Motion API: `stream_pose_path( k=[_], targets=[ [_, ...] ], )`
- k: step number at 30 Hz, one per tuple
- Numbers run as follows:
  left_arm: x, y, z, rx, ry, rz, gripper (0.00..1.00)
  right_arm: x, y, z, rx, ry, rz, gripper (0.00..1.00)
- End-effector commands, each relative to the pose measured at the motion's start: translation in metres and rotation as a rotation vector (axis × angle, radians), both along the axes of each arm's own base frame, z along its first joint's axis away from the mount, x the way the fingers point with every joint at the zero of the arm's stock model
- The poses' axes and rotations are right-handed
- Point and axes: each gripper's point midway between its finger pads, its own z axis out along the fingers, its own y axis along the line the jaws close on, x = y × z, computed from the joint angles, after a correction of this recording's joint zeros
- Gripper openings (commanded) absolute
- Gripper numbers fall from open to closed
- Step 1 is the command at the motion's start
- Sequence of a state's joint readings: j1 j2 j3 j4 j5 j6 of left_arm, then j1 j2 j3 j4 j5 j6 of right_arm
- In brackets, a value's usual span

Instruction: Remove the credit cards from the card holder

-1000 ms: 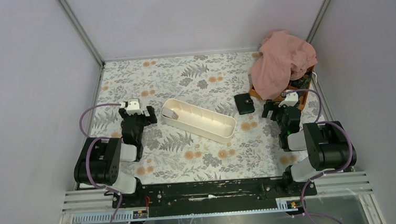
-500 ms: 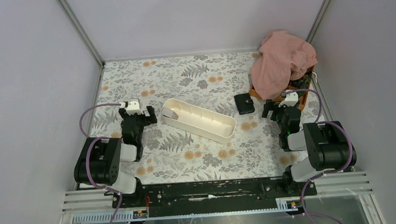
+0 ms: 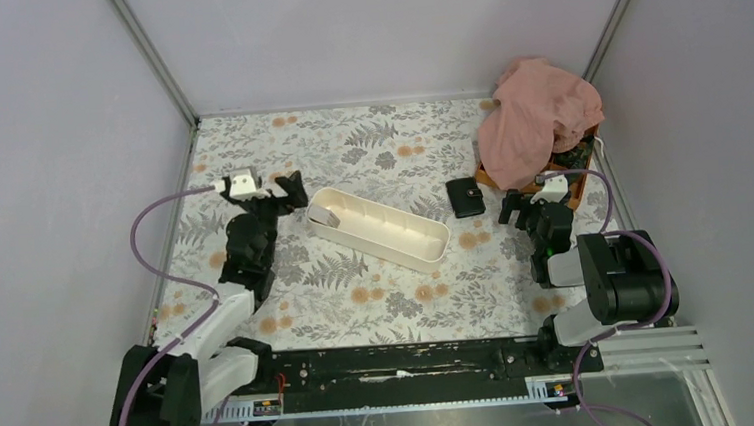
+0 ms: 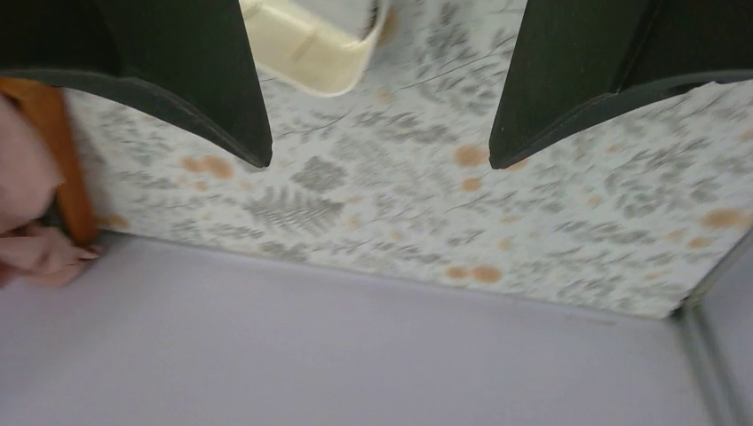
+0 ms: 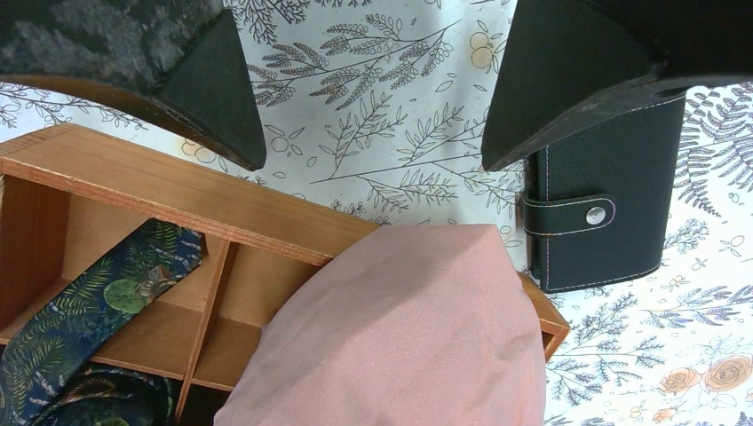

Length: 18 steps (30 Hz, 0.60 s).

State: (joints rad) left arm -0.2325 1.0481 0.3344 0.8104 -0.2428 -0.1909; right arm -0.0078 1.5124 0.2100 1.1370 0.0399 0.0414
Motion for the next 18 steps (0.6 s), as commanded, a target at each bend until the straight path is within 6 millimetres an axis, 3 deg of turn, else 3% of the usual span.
stream_pose_path(
  k=[1,4,6,10,11,13,15,16,18],
  targets=[
    [0.006,-0.056,0.026,-0.072,0.082,-0.135,1.00,0.013,-0.004,0.021,-0.007,-0.073,-0.017,0.99],
    [0.004,-0.103,0.019,0.041,0.207,-0.202,1.00,0.014,-0.009,0.036,-0.016,-0.057,-0.045,0.99],
    [-0.002,-0.132,0.023,0.176,0.196,-0.243,1.00,0.013,-0.005,0.059,-0.020,-0.054,-0.043,0.99],
    [-0.014,-0.159,0.019,0.238,0.242,-0.273,1.00,0.005,0.019,0.109,0.135,-0.088,-0.041,0.99],
    [-0.014,-0.158,0.016,0.221,0.257,-0.261,1.00,0.003,0.034,0.126,0.111,-0.100,-0.017,0.99],
    [-0.012,-0.136,0.012,0.135,0.285,-0.115,1.00,-0.009,0.049,0.146,0.000,-0.109,-0.009,0.99],
    [-0.012,-0.118,0.009,0.044,0.277,-0.022,1.00,-0.016,0.063,0.166,0.004,-0.125,0.045,0.99],
    [-0.013,-0.116,0.008,0.023,0.272,-0.029,1.00,-0.020,0.059,0.171,0.019,-0.111,0.016,0.99],
    [-0.016,-0.114,0.009,-0.032,0.259,-0.037,1.00,-0.030,0.020,0.176,0.131,-0.136,-0.260,0.99]
  ],
)
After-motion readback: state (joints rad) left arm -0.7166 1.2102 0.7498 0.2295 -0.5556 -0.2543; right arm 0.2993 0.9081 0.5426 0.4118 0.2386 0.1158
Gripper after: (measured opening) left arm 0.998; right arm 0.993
